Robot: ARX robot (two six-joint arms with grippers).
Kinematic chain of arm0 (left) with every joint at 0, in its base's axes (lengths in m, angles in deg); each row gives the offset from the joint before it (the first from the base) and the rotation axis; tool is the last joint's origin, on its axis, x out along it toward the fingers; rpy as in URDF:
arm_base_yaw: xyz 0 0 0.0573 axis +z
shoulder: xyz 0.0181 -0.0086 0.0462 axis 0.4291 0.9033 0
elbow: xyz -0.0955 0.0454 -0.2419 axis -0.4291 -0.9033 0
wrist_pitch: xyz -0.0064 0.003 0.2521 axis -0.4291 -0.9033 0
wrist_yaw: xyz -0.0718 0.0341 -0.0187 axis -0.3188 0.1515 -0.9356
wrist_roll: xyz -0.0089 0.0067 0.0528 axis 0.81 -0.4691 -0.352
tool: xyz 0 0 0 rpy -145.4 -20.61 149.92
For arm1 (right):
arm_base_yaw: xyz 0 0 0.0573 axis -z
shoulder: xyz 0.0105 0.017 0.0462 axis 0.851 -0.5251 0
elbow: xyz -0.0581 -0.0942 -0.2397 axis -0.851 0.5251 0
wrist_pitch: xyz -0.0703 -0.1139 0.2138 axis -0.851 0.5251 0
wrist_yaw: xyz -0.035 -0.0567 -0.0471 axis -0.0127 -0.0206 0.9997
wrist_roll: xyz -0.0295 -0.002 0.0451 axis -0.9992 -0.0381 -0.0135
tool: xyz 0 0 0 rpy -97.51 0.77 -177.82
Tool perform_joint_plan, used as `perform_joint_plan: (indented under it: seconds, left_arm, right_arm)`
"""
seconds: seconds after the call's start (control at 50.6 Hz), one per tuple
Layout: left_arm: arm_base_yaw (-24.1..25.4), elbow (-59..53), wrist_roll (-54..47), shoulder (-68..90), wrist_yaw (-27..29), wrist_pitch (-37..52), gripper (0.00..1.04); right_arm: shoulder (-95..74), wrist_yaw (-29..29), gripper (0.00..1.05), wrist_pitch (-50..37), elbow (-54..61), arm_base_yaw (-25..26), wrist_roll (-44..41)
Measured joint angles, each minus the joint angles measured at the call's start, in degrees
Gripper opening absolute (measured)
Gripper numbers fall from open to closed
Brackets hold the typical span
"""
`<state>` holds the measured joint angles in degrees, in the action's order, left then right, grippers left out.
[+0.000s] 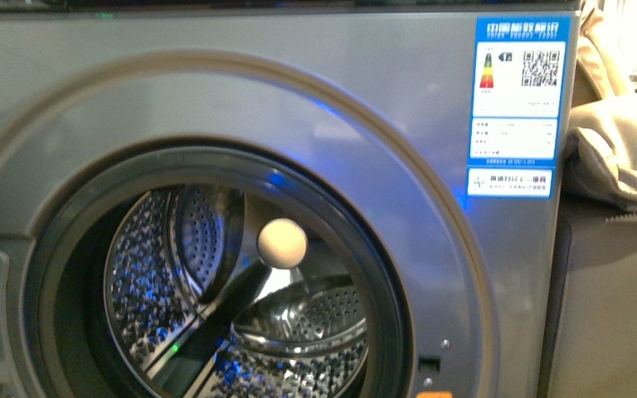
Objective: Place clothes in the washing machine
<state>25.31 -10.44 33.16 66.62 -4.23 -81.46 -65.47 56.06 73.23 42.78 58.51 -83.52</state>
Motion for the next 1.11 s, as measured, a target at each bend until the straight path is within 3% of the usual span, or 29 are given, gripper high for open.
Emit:
perform_joint_plan:
  seconds: [0.119, 0.237, 0.316, 0.475, 0.692, 0.91, 1.108]
  left_arm:
    - [0.0, 0.0, 0.0, 0.0, 0.0, 0.0, 0.98]
    - [0.0, 0.0, 0.0, 0.0, -0.04, 0.0, 0.98]
    - [0.0, 0.0, 0.0, -0.02, 0.04, 0.0, 0.98]
    - [0.0, 0.0, 0.0, -0.02, 0.02, 0.0, 0.98]
    - [0.0, 0.0, 0.0, -0.02, 0.02, 0.0, 0.98]
    - [0.0, 0.0, 0.0, -0.02, 0.02, 0.0, 0.98]
    - [0.0, 0.0, 0.0, 0.0, 0.02, 0.0, 0.98]
  right_arm:
    - [0.07, -1.16, 0.97, -0.57, 0.11, 0.26, 0.33]
    - [-2.14, -17.49, 0.97, -15.67, 0.37, 6.97, 4.31]
    - [-6.25, -23.67, 0.97, -23.08, 0.2, 11.28, 6.95]
    - [-16.44, -28.92, 0.97, -34.4, 0.07, 17.66, 12.15]
    - [-33.11, -32.57, 0.97, -47.84, -6.32, 22.4, 16.02]
    - [-45.11, -39.01, 0.97, -44.92, -18.93, 29.99, 18.43]
    - [-58.21, -47.06, 0.97, -19.85, -37.55, 38.45, 14.34]
